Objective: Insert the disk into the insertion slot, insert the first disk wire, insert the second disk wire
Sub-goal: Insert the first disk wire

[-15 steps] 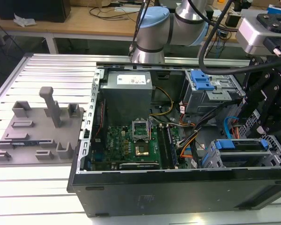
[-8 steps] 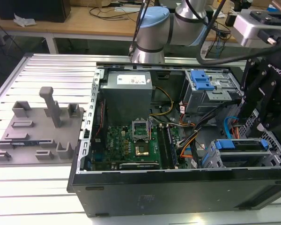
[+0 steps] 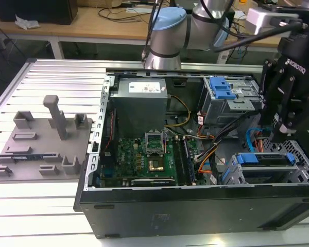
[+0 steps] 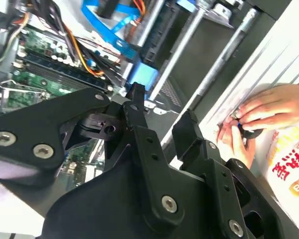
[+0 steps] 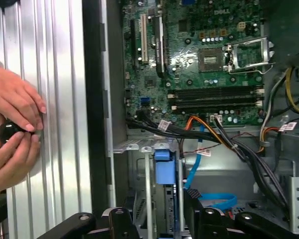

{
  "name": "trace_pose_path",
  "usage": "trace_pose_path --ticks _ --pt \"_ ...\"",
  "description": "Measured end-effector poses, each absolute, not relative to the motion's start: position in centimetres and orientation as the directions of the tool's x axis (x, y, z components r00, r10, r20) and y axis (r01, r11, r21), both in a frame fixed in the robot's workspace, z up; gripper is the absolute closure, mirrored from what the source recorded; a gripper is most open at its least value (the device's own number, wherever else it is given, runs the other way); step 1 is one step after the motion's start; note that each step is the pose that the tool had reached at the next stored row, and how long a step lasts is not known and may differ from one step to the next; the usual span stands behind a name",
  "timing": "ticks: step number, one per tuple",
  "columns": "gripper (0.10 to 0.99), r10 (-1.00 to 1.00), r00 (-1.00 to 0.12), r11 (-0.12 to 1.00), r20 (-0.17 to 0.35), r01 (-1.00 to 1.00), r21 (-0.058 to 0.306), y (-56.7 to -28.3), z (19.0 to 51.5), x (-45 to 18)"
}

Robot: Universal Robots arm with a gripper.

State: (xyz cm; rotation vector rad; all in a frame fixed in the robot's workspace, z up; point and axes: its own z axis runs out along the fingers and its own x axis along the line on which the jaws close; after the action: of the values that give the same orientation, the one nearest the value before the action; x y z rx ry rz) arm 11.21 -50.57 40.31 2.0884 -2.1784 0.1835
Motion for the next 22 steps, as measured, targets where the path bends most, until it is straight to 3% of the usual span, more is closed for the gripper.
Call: trace_pose_path --ticks 7,16,22 --pt "0.584 -0.979 -0.043 0.041 0.198 -0.999 -0.010 -47.6 40.2 11.2" --pt "0.584 -0.941 -0.043 0.040 0.335 -0.999 -0.015 -45.5 40.0 11.2" --pt "0.584 -0.932 -0.114 0.114 0.344 -0.993 -0.019 -45.3 39.2 11.3"
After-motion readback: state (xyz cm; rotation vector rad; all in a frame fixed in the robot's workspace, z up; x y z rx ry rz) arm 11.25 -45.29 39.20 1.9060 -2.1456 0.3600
